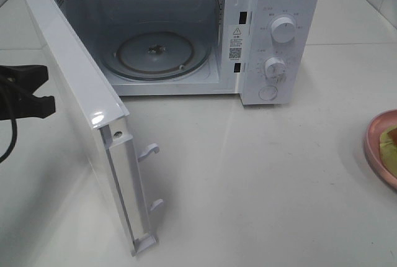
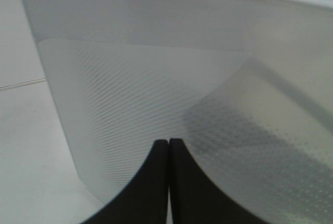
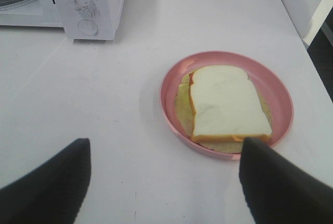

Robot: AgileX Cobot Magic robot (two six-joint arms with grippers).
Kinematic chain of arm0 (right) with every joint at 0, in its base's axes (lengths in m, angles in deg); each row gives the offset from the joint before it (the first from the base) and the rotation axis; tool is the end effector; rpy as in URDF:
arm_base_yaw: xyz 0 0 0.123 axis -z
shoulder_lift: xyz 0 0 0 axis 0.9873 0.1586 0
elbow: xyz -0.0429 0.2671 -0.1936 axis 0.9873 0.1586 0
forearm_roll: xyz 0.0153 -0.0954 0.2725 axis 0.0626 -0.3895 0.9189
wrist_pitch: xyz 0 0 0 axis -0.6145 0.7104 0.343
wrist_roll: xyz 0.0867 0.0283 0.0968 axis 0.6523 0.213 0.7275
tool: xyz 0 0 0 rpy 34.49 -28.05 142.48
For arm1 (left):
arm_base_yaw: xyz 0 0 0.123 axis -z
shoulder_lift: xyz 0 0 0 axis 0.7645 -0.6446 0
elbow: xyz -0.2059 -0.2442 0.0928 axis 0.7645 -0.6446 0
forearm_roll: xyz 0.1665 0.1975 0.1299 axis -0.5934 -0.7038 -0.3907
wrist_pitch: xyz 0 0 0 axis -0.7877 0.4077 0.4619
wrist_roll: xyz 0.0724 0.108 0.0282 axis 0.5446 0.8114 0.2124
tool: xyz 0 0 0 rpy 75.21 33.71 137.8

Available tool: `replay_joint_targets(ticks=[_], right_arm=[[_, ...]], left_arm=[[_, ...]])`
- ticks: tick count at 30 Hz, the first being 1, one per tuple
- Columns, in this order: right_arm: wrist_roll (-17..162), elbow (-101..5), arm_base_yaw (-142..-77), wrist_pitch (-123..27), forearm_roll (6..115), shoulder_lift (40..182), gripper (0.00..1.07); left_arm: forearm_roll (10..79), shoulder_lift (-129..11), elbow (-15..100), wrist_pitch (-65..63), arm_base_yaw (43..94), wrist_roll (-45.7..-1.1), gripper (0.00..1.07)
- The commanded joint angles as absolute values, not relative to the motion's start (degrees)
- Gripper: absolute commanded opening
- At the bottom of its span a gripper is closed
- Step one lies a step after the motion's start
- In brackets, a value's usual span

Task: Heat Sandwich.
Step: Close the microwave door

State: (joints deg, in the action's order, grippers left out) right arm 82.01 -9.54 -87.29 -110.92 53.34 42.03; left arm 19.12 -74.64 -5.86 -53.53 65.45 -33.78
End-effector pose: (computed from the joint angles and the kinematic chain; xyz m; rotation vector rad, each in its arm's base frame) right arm 0.0184 -0.0122 0.2818 -0.0148 2.0086 -0.0164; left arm 0.2864 -0.0972 0.1841 0.3679 1.8345 -0.2848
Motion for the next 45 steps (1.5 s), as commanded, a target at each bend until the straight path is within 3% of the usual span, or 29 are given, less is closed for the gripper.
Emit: replay_joint_targets(ticks=[1,11,29,40,45], right_arm=[[81.5,-9.5,-86.9,-110.6,53.2,40.5,0.76],[81.5,-9.5,-86.9,-110.6,53.2,40.5,0.76],[81.5,-9.5,-86.9,-110.6,53.2,40.5,0.76],[81.5,-9.5,-86.9,-110.6,53.2,40.5,0.76],[81.5,-9.5,-86.9,-110.6,53.2,40.5,0.76]], left_arm=[[23.5,-76.8,-4.3,-55.0,69.1,-33.1,0.0],[37.9,-82.0,1.0,-55.4,79.0,-22.9,0.0],[48.6,-91.9,13.2,-56.6,90.3,-19.5,0.0],[57.7,-99.2,25.8,-55.9,95.7,-12.1,0.0],[58.8,-101.2,29.3,-54.9,96.3,-10.9,0.0]])
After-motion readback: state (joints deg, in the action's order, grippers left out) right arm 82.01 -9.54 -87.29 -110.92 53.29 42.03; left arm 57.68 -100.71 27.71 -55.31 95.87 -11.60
